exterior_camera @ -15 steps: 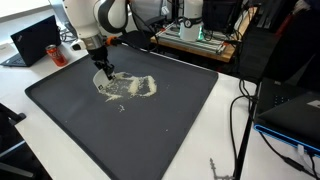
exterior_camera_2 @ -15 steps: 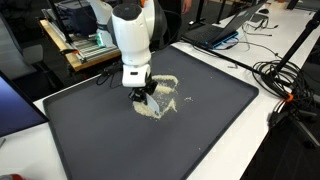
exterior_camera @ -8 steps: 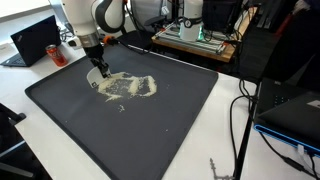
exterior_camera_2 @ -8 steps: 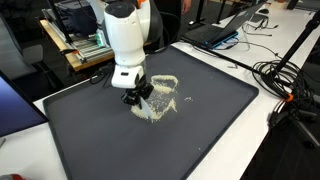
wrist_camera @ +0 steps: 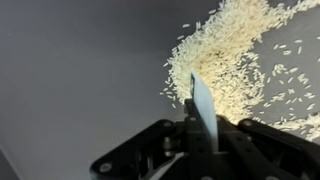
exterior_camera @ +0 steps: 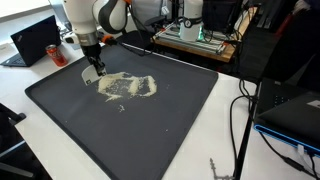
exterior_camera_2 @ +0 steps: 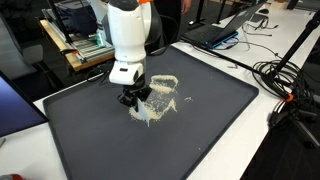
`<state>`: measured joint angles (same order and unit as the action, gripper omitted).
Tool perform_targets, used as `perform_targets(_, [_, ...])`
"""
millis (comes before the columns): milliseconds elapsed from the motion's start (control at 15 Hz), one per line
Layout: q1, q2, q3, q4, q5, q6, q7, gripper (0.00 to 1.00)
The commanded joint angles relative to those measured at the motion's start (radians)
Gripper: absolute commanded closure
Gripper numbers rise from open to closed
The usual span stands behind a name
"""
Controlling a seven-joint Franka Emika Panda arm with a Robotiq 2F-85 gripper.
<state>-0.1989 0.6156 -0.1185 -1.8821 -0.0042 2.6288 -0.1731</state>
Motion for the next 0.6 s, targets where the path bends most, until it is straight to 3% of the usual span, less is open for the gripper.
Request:
perform_targets(0, [0.038,-0.100,-0.022,-0.119,-0.075,0.036,0.006,0.99])
perform_targets(533, [0.144,-0.319,-0.044,-0.401,-0.324,0.160,-0.013,0.99])
